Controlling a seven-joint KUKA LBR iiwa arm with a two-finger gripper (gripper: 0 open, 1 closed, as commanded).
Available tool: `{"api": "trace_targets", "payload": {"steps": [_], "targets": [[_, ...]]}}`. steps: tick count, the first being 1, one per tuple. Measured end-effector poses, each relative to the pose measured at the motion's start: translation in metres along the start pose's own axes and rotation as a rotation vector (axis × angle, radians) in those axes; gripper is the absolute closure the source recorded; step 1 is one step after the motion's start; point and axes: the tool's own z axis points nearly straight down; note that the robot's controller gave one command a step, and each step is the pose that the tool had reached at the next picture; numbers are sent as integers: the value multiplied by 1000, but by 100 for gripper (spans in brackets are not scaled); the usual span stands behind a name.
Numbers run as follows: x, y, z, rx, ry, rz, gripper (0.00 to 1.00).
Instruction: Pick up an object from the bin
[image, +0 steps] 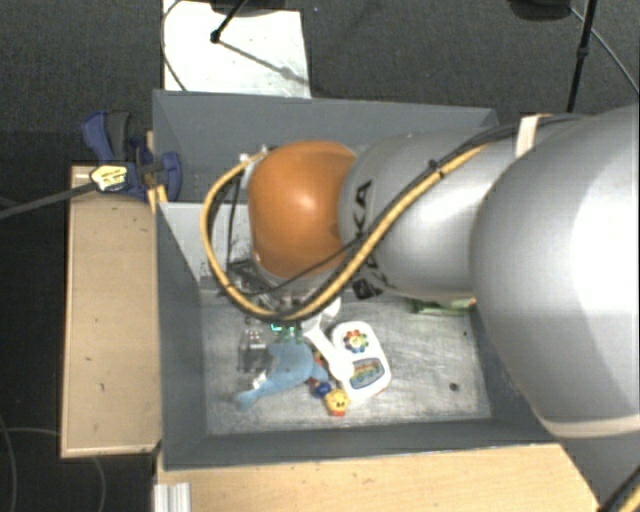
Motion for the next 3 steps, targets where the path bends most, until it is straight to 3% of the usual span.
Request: {"api": "trace_targets", "payload": {"steps": [1,2,3], "targets": [[-2,-1,-4,-2,-8,6,100],[-2,-1,-4,-2,-8,7,100],[21,0,-27,1,-2,-1,100]]}}
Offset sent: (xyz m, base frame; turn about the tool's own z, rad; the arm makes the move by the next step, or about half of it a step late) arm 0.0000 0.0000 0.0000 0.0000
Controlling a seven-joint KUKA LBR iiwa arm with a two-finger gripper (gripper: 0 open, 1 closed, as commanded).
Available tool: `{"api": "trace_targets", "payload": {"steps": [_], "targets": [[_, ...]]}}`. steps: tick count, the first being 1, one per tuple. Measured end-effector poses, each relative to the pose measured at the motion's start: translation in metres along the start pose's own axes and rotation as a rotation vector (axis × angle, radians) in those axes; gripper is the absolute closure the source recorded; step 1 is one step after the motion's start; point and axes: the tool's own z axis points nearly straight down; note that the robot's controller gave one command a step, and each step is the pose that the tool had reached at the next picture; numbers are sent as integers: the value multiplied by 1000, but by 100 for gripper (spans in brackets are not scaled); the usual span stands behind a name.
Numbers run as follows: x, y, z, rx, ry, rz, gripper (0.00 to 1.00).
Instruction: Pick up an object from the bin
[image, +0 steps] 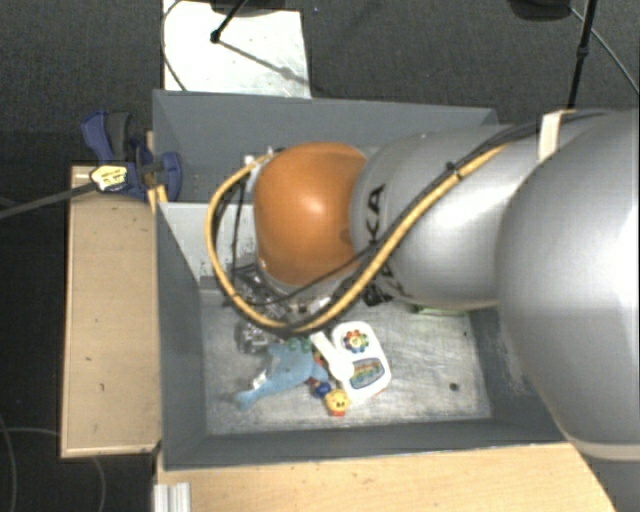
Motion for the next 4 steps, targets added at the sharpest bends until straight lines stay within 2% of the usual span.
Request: {"api": "trace_targets", "payload": {"steps": [1,2,3,4], "targets": [[-4,7,-8,-4,-7,2,100],[-6,-5,-14,-2,-5,7,100],[2,0,-28,-2,-6,1,100],[-20,-6,-28,-4,-7,6,100]]}}
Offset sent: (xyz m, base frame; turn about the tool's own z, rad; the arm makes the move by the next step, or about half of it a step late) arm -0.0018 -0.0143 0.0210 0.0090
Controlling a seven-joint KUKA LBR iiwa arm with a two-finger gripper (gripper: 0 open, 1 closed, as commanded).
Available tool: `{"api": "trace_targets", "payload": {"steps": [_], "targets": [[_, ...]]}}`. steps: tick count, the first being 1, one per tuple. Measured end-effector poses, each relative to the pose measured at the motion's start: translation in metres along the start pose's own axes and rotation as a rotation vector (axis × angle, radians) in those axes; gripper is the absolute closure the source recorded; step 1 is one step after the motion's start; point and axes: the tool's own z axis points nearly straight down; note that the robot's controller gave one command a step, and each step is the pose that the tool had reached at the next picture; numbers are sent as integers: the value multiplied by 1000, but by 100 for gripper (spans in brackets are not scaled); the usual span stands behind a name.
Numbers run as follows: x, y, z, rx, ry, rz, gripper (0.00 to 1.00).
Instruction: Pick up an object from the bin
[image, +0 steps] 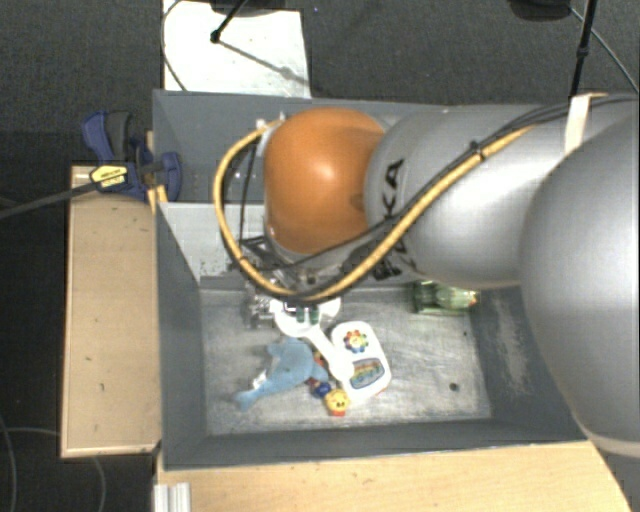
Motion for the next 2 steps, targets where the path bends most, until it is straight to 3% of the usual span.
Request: {"api": "trace_targets", "payload": {"steps": [1,2], "targets": [[45,-10,-2,1,2,-425,100],[45,-10,-2,1,3,-421,0]]}}
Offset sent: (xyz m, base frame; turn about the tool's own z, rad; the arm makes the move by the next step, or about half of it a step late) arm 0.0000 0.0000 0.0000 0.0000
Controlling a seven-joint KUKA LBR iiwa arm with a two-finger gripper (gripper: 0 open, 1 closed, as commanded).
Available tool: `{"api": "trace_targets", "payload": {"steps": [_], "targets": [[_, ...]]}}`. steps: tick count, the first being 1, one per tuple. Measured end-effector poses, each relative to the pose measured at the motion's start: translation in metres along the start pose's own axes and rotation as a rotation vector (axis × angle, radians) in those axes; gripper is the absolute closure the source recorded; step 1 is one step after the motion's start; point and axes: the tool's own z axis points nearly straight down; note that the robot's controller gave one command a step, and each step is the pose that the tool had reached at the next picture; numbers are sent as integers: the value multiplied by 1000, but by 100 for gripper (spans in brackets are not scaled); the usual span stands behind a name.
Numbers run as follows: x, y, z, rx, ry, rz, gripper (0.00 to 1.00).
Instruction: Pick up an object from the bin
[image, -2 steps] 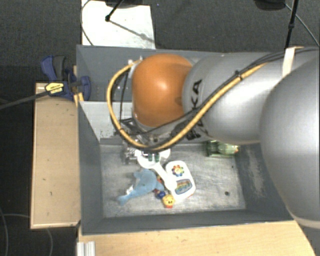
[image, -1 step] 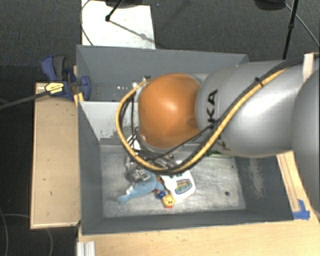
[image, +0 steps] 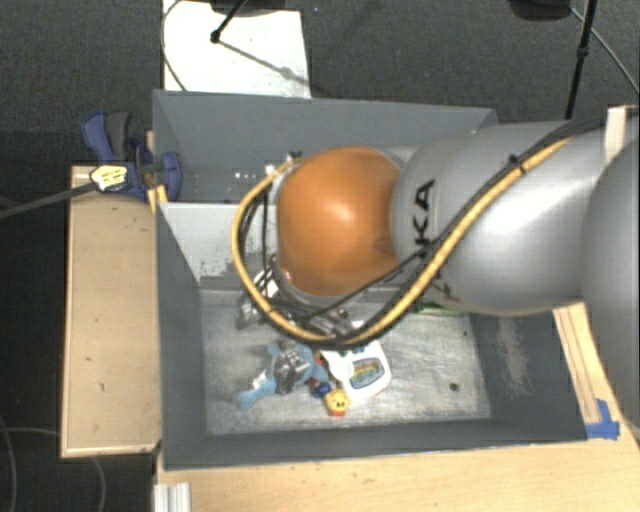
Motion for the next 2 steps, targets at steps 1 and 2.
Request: {"api": "trace_targets", "payload": {"steps": [1,2], "targets": [[0,0,0,0,0,2,0],[9,-14,29,0,-7,-81,0]]}}
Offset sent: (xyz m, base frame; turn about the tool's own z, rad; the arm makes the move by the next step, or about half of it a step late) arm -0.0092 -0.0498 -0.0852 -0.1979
